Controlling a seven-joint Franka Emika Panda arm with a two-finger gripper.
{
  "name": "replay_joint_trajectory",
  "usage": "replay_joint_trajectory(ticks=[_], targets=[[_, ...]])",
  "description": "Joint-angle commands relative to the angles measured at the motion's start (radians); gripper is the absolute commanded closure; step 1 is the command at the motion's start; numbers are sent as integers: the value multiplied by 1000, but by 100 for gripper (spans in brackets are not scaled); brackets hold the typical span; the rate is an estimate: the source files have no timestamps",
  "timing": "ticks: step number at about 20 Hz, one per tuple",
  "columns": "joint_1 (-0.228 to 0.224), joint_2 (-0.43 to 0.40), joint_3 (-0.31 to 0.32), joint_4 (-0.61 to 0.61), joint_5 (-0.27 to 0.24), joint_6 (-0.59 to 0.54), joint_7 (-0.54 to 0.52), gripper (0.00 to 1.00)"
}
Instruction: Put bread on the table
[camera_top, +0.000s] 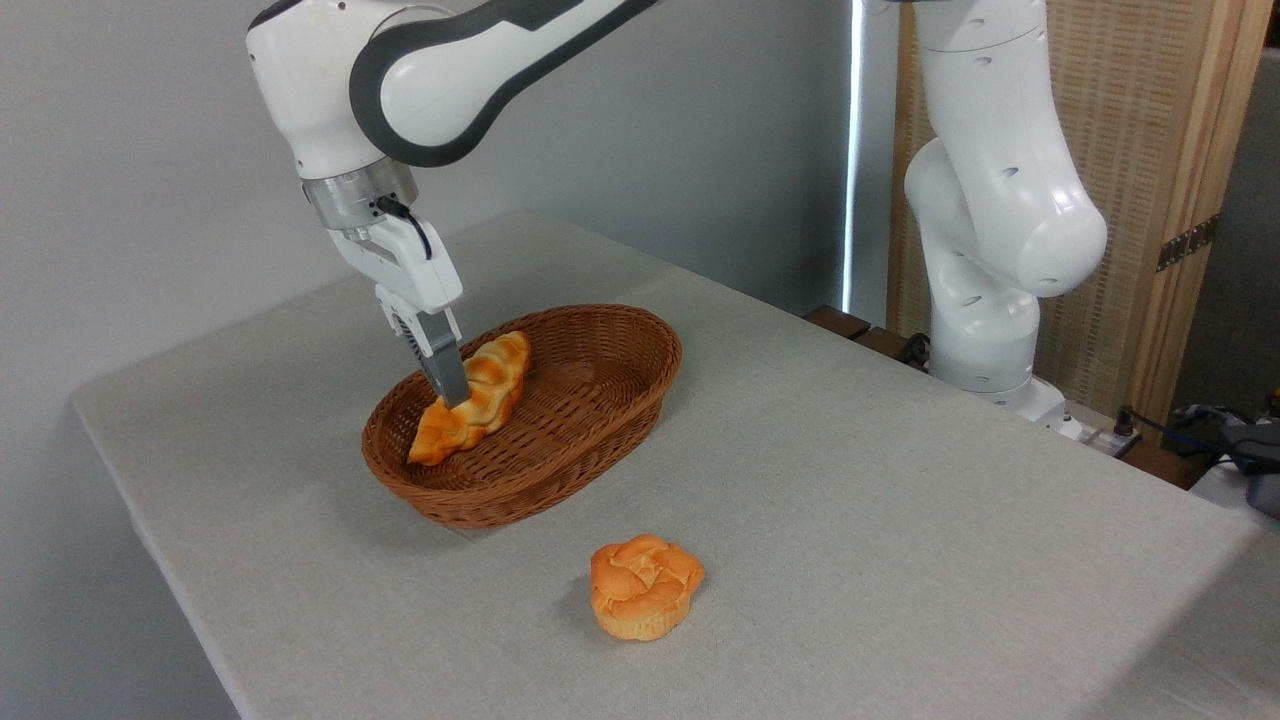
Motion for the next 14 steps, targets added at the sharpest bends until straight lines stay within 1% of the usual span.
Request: replay_joint_trajectory(ticks=[1,4,6,9,14], targets=[[1,-22,6,8,1,-66,7,100],[1,-56,8,8,-9,-111,15,100],[2,-97,11,8,-25,-170,38,100],[2,-152,73,31,-63,-226,75,100],[2,-198,175,86,-65,-293,131,100]])
